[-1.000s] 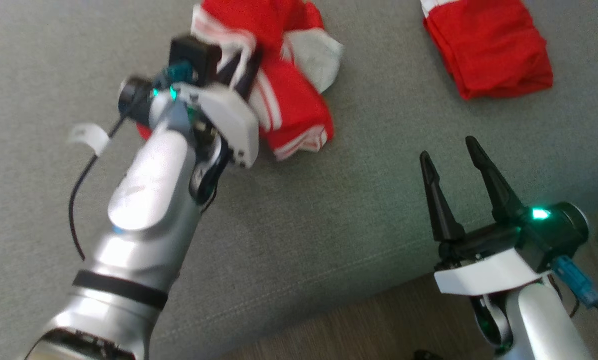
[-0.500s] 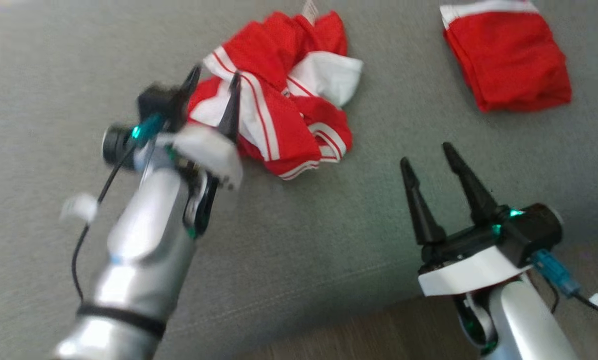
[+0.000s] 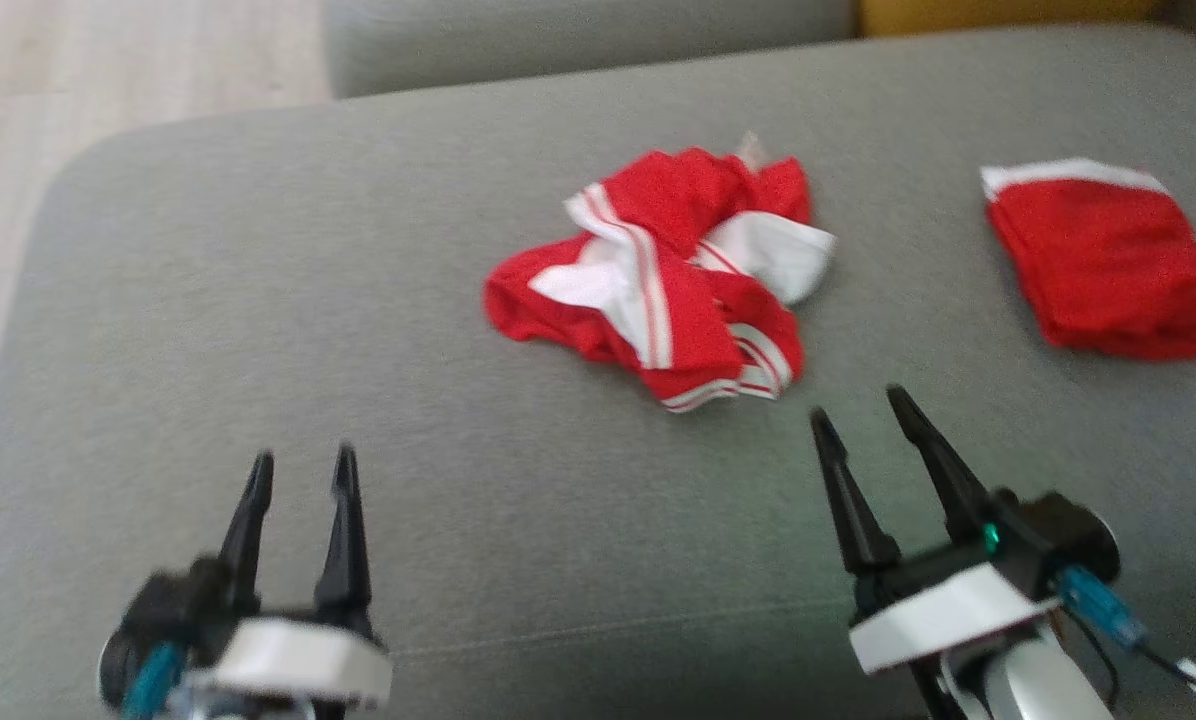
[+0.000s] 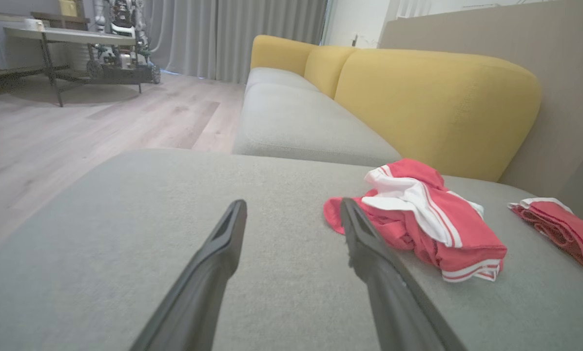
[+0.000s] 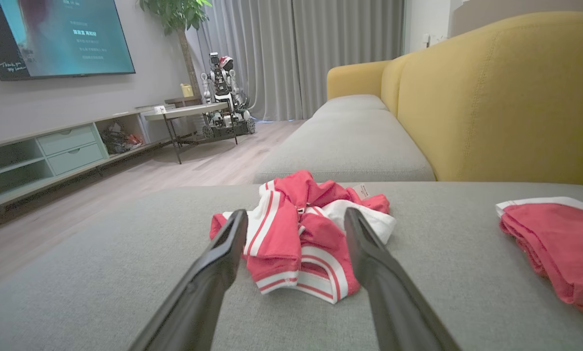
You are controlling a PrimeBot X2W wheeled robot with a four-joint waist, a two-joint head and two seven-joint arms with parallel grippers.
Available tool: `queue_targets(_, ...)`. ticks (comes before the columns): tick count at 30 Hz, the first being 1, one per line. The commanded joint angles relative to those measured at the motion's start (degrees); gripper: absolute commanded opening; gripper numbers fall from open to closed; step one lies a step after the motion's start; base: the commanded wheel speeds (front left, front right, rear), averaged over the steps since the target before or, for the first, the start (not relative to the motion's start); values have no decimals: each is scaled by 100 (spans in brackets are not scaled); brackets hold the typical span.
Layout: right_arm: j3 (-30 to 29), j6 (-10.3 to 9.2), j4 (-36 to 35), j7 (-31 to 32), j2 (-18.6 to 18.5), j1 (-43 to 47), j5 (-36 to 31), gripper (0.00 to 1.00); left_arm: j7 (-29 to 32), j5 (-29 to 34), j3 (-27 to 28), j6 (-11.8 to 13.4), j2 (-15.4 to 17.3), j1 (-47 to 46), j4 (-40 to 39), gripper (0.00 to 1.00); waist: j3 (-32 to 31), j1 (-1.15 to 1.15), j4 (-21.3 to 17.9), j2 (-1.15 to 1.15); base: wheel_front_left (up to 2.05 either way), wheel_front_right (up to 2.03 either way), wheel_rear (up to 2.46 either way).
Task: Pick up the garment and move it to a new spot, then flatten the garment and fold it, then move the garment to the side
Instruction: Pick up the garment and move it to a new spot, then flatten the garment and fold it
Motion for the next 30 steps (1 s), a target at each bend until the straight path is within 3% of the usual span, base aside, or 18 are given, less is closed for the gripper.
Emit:
queue_targets(1, -6, -2, -233, -37, 22, 50, -33, 100, -69, 190, 296, -80, -50, 24, -478, 100, -246, 1, 342, -1, 0, 0, 0)
queue_targets(11, -418, -2, -461, -37, 32, 676, -184, 100, -69, 440, 528, -71, -149, 1032, -1258, 100, -507, 1, 557, -1, 0, 0, 0)
queue_targets(23, -458, -2, -459, -37, 65, 847, -240, 100, -70, 809, 141, 218, -152, 1458, -1261, 100, -713, 1, 524, -1, 0, 0, 0)
queue_targets(30, -426, -2, -448, -37, 79, 849, -258, 100, -70, 890, 122, 244, -153, 1444, -1224, 100, -747, 1, 551, -1, 0, 0, 0)
